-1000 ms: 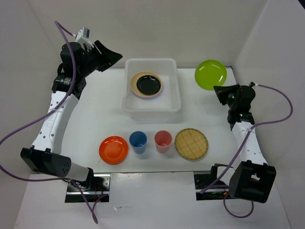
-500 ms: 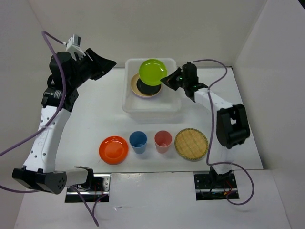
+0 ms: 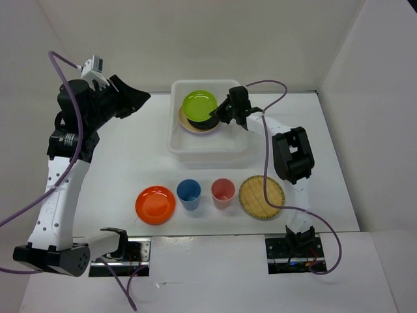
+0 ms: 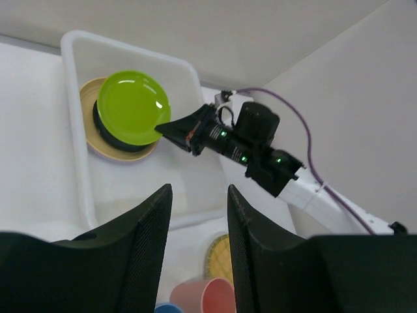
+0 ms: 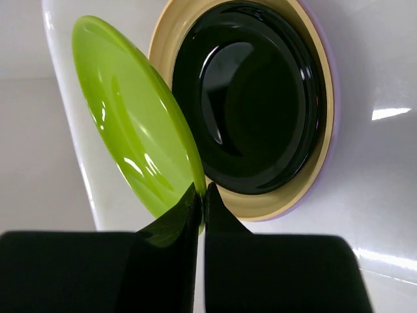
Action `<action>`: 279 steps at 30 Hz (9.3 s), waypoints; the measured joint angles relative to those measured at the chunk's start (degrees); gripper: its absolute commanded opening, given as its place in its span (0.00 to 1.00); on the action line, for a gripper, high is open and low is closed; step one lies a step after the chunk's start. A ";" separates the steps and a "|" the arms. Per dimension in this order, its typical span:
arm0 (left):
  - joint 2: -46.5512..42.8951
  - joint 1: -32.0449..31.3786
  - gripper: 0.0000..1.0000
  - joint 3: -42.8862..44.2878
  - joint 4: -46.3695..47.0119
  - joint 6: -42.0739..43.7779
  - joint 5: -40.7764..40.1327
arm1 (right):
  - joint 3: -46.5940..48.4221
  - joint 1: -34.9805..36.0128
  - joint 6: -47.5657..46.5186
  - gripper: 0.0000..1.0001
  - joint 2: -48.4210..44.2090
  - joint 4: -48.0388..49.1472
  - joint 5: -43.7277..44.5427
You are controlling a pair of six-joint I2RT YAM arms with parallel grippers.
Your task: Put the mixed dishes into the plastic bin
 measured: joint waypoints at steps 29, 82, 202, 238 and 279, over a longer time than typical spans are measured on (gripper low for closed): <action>-7.54 6.58 0.51 -19.19 -11.61 9.81 4.28 | 14.16 4.31 -5.51 0.72 7.82 -17.38 17.18; 16.11 -30.91 0.01 -24.13 -21.53 14.01 -16.44 | -15.89 2.80 -24.92 0.98 -38.45 -18.75 15.26; 37.92 -17.07 0.55 50.27 -45.83 26.23 -22.56 | 6.62 17.70 -32.17 0.00 -35.45 -54.05 21.18; 22.77 -16.50 0.55 35.78 -40.44 26.18 -9.44 | 7.76 5.70 -37.86 0.29 -9.29 -45.44 18.34; 33.94 -40.19 0.62 -21.51 16.09 -0.87 7.26 | 10.58 5.68 -28.98 0.99 -53.09 -35.89 20.39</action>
